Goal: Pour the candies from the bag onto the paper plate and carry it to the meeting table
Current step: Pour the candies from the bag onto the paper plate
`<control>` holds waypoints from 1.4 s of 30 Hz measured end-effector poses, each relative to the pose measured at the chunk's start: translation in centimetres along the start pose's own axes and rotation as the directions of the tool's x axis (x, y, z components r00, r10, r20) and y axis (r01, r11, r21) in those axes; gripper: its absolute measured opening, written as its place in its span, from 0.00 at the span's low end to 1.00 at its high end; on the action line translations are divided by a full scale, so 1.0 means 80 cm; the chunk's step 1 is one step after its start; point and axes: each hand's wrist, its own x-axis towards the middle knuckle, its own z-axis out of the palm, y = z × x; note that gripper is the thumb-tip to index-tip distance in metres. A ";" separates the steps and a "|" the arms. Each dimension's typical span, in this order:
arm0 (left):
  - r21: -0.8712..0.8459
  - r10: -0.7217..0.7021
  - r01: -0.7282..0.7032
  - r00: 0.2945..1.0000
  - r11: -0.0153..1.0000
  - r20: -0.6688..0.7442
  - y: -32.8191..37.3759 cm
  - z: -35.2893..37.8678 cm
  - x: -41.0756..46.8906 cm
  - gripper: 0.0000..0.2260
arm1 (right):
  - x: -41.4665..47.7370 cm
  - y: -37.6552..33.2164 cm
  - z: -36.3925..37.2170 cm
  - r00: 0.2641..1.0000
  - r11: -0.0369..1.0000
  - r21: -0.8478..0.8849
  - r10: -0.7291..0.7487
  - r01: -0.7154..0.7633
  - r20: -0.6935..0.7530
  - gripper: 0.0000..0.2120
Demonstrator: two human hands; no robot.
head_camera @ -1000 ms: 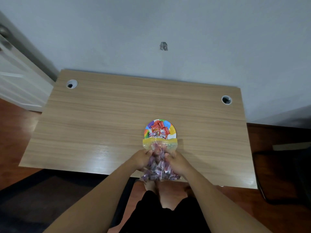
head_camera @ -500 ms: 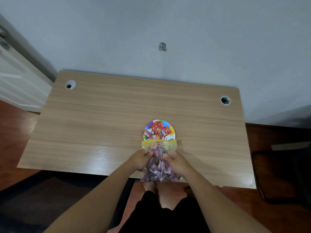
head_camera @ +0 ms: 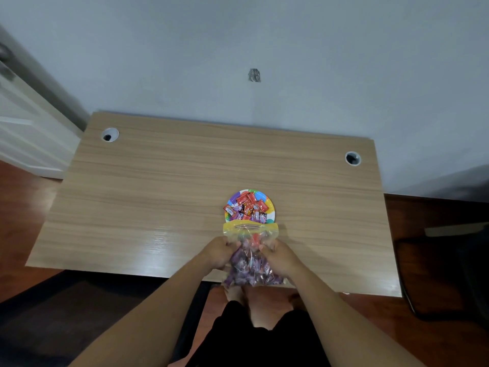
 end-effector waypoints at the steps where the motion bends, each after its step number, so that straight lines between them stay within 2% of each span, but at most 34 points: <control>1: 0.004 0.002 -0.002 1.000 1.000 0.001 -0.001 0.000 0.001 0.16 | -0.001 -0.001 -0.001 1.000 1.000 0.004 0.013 -0.013 0.006 0.11; 8: -0.046 0.031 -0.030 0.999 0.999 0.020 -0.003 0.000 0.000 0.16 | 0.002 0.001 -0.002 0.998 0.998 0.018 0.053 -0.053 -0.025 0.13; 16: -0.121 0.074 -0.058 0.988 0.991 0.137 -0.009 -0.009 0.002 0.18 | 0.000 -0.001 -0.006 0.997 0.995 0.086 0.062 -0.058 -0.047 0.15; 23: -0.098 0.079 -0.068 0.991 0.993 0.110 -0.007 -0.005 0.004 0.14 | 0.003 0.004 -0.002 0.996 0.992 0.102 0.075 -0.071 -0.039 0.15; 28: -0.152 0.073 -0.061 0.995 0.986 0.070 -0.003 -0.002 0.000 0.11 | 0.006 0.008 -0.003 0.994 0.984 0.154 0.100 -0.092 -0.046 0.15; 33: -0.175 0.068 -0.060 0.997 0.983 0.041 -0.006 -0.002 0.004 0.11 | -0.003 -0.004 -0.008 0.997 0.982 0.182 0.063 -0.054 -0.045 0.01; 34: -0.174 0.060 -0.053 0.997 0.983 0.040 -0.006 -0.002 0.005 0.11 | -0.005 -0.005 -0.008 0.997 0.979 0.198 0.062 -0.052 -0.043 0.01; 42: -0.159 0.051 -0.043 0.998 0.986 0.044 -0.007 -0.006 0.007 0.13 | 0.001 0.005 -0.005 0.997 0.983 0.177 0.066 -0.057 -0.044 0.15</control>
